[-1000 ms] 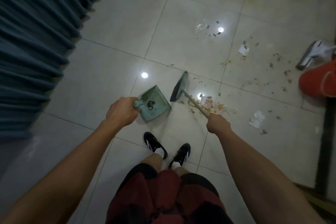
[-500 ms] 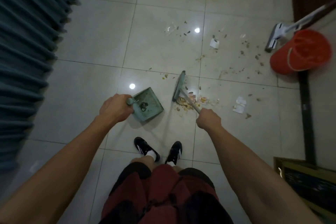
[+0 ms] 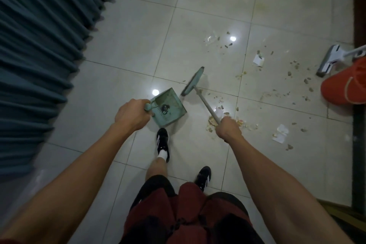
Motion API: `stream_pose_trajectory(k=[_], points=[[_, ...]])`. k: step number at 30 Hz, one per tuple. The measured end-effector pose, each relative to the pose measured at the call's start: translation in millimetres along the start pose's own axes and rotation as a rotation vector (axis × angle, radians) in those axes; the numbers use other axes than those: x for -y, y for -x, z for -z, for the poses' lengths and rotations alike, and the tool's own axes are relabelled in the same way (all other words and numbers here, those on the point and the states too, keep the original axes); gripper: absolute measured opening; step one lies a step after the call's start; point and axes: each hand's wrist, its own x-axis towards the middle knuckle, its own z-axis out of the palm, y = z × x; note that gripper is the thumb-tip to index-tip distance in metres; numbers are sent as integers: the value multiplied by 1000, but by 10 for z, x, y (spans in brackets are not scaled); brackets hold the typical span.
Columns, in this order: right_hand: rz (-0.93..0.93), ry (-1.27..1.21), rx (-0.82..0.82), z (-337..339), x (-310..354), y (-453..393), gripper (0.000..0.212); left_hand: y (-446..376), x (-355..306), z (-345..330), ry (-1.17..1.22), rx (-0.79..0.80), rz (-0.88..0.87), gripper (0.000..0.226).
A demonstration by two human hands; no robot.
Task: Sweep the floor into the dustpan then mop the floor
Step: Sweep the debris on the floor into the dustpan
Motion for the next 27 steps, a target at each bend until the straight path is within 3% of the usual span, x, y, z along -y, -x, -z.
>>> stream_pose_trajectory(k=[9,13,19,27], points=[[-66,-269,93,100,1651,-606,28,-1081,713,489,-4,67,23,24],[-66,-241,128,142,2062,-833,35,-1496,912,723,-30,92,1,26],[-14,111,78,268,2054,-1064,28,-1841,892,813,-109,107,-58,23],[-47,162,85,419,1441,-1066,31,-1803,396,625,-126,93,-69,22]])
